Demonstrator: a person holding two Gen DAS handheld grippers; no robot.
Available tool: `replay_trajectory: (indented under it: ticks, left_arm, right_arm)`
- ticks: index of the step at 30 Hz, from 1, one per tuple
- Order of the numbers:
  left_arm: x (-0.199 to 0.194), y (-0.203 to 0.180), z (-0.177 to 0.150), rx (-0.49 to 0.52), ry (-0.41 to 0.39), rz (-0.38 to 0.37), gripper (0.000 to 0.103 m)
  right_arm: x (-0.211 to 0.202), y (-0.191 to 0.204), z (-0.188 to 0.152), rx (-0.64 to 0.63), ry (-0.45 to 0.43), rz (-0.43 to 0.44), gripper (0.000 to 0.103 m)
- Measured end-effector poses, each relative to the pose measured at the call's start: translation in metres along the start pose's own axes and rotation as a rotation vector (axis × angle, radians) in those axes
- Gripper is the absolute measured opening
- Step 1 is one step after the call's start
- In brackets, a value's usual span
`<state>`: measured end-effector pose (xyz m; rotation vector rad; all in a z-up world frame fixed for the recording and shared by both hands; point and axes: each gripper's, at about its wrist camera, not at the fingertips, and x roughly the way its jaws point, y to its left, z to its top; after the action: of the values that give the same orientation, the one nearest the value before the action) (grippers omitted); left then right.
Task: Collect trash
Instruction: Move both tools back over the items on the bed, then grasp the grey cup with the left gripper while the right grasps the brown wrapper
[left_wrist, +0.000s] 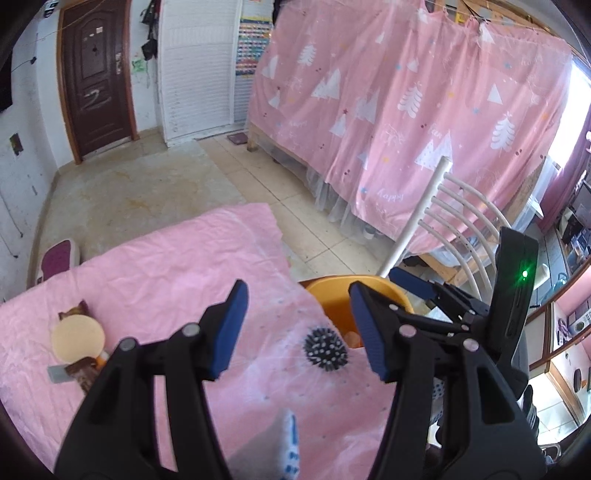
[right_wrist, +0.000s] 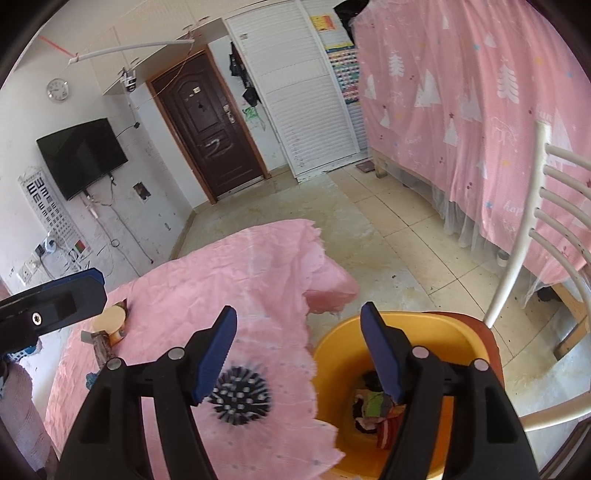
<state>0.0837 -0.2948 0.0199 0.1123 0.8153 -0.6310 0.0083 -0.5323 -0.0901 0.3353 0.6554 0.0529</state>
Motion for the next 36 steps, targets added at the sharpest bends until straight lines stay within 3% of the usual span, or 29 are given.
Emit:
replay_trajectory:
  ticks: [15,21,36]
  left_arm:
    - [-0.042,0.079,-0.017,-0.099,-0.059,0.096,0.056]
    - [-0.058,0.114,-0.027,-0.134,-0.074,0.16,0.061]
    - [-0.069,0.19,-0.062,-0.254,-0.033,0.227,0.061]
  right_arm:
    - [0.03,0.085,0.0,-0.138,0.056,0.07,0.062]
    - [0.044,0.122,-0.008,-0.199,0.088,0.112,0.062]
    - [0.082,0.213,-0.028,-0.339,0.185,0.204,0.063]
